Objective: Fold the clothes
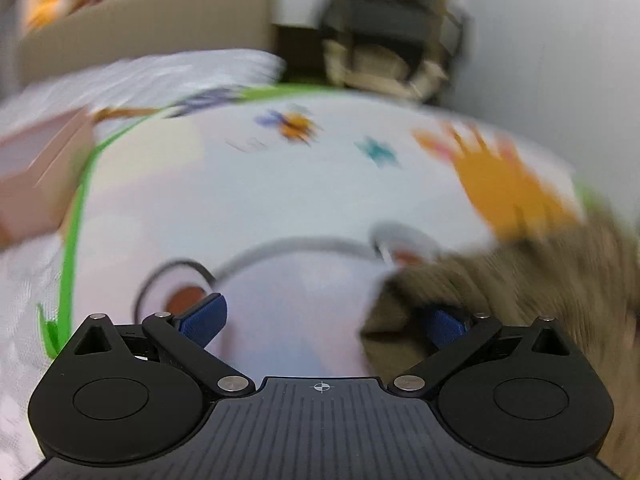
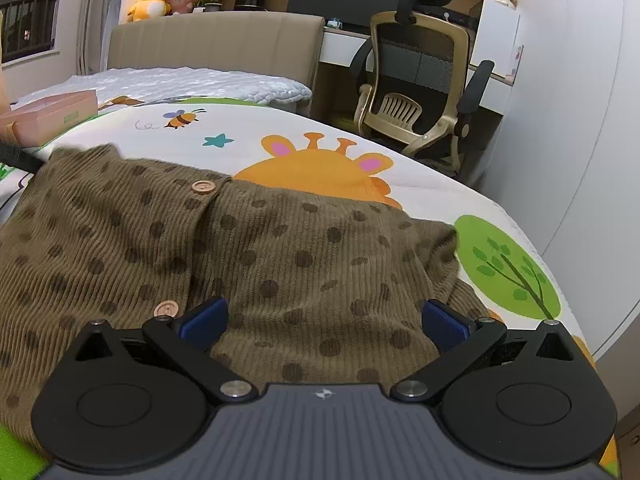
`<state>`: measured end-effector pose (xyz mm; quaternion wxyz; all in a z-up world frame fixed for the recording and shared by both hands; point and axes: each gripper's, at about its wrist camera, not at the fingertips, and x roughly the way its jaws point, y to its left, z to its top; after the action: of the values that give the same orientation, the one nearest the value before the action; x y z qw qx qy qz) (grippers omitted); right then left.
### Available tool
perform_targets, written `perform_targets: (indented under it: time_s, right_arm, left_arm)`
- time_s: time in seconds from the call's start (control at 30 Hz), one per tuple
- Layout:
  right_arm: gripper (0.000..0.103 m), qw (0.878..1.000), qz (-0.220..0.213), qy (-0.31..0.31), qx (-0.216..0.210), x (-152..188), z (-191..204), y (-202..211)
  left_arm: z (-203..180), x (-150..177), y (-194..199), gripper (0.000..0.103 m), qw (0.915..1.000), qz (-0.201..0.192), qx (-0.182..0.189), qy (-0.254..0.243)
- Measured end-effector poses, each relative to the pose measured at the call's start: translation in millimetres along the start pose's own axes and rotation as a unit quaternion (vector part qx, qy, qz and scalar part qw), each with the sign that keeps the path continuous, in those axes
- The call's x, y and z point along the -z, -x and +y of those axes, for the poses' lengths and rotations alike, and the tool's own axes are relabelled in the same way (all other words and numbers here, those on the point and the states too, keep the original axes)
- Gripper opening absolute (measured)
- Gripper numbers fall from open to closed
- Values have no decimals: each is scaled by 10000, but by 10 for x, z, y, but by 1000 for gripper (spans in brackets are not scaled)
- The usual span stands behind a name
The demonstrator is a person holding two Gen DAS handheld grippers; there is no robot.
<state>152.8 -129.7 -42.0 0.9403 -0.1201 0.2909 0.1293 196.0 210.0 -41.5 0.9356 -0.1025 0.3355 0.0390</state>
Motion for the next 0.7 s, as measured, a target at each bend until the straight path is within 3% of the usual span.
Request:
perform_targets:
  time_s: [0.07,0.17,0.23,0.33,0.4,0.5,0.63,0.7]
  right_arm:
    - [103,10000,14,-26,-23,-4,0,-7]
    - [103,10000,28,-58,-47,-5,-6,-18]
    - [103,9999,36,-79,-59,-6,-10,-24]
    - [103,10000,0,-43,-22,1,4,-9]
    - [103,9999,-148,54,23,11,41,63]
    - [103,9988,-435,207,23,24,108,221]
    - [103,9937,-872,339,-617,-5,250,644]
    - [103,9897,-925,511,-961,-12,392,792]
  left_arm:
    - [217,-105,59,103,9972,-196,-36,719]
    - [459,-167,247,103,9924,-469,-387,1067]
    - [524,-145,318,103,9925,-261,97,1193]
    - [388,-1,291,103,9845,345,1277,1148]
    - [162,127,226,103,9795,675,1641,951]
    - [-152,211,158,103,9828,731,1576,633]
    - [-313,210,98,101,9851,615,1509,558]
    - [-323,261,114,94,9851,580,1503,597]
